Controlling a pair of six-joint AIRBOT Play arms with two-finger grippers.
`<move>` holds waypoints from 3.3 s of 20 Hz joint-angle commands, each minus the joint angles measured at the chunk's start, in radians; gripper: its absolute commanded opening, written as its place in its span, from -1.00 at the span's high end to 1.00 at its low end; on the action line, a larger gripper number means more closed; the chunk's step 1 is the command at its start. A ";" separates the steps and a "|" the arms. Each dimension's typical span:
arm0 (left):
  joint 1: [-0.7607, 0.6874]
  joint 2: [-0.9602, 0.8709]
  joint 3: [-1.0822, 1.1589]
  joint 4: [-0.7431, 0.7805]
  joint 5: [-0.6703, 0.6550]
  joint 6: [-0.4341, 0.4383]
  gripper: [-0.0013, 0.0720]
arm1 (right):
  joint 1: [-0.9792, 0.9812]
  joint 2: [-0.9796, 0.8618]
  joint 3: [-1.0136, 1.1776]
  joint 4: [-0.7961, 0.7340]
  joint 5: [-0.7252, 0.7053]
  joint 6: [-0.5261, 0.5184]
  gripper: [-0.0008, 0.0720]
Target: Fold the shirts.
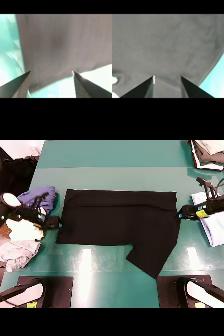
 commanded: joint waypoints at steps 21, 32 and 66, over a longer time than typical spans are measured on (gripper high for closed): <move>0.003 0.063 -0.197 -0.016 0.078 -0.094 0.87 | -0.042 0.129 -0.076 0.005 0.042 -0.019 0.14; 0.003 0.063 -0.090 0.113 -0.225 -0.075 -0.51 | -0.042 0.129 -0.076 0.004 0.056 -0.019 0.14; 0.002 0.064 -0.088 0.026 0.037 -0.113 0.88 | -0.130 0.124 -0.559 0.041 -0.116 -0.001 -0.07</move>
